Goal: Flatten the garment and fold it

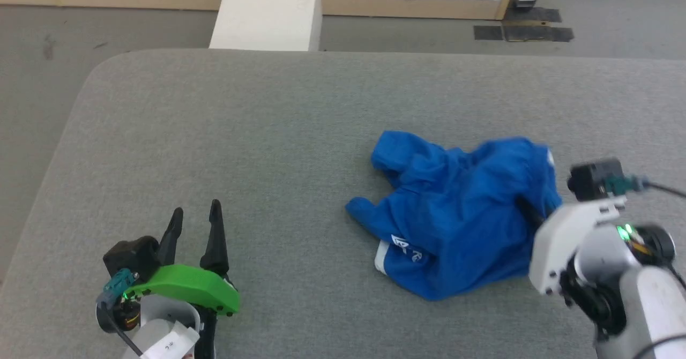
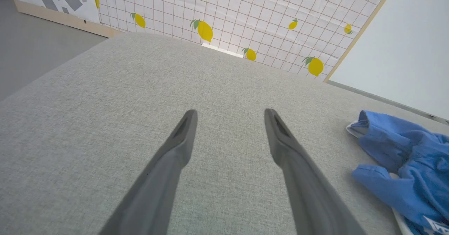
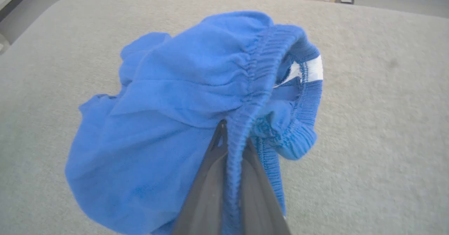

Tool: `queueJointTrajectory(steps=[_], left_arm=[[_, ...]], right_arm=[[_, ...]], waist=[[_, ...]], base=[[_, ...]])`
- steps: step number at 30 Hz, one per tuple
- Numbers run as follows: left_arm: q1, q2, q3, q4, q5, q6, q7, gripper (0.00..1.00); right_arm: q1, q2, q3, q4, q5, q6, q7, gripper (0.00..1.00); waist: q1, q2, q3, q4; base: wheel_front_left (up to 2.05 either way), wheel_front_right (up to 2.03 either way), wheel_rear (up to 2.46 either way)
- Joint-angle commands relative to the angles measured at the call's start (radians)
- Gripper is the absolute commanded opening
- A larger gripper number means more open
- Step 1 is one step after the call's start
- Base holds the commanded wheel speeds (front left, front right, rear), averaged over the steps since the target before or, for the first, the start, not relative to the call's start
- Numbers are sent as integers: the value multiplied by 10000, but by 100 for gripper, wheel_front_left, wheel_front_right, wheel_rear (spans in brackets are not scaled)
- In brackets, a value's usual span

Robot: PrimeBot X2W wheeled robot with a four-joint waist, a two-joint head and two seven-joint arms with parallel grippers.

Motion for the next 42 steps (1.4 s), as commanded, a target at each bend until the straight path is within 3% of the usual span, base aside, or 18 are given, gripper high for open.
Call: queueJointTrajectory(steps=[1,6,10,11,12,20,28,34,42], left_arm=[[-220,-1,-36,17,-14,-74,-7,100],[-345,-11,-130,75,-40,-125,69,100],[-369,-12,-170,121,-81,-140,116,100],[-364,-6,-178,135,-92,-140,133,100],[-361,-2,-178,142,-104,-138,141,100],[-246,40,-187,192,-193,-112,173,100],[-722,-291,-692,203,-447,-468,817,100],[-2399,-819,-1726,745,-734,-924,3032,100],[-4468,-993,-3301,2239,-133,-553,6898,100]], right_arm=[[424,162,-313,-91,-135,-13,-49,0],[1723,718,-1398,19,-63,-13,77,0],[2215,907,-1620,256,110,-13,168,0],[2231,935,-1646,234,186,-13,40,31],[2219,954,-1701,209,252,-13,-98,100],[1919,1005,-2636,-335,1857,-13,-2149,100],[1918,1008,-3263,-406,1722,-13,-2795,100],[1775,1008,-3158,-397,1391,-13,-2626,100],[1740,1009,-2824,-371,1322,-13,-2521,100]], waist=[[0,0,-135,-236],[0,0,-160,-427],[0,0,-149,-527],[0,0,-145,-550],[0,0,-140,-568],[0,0,-338,-679],[0,0,-438,-836],[0,0,-295,-1094],[0,0,37,-1691]], base=[[0,0,0],[0,0,0],[0,0,0],[0,0,0],[0,0,0],[0,0,0],[0,0,0],[0,0,0],[0,0,0]])
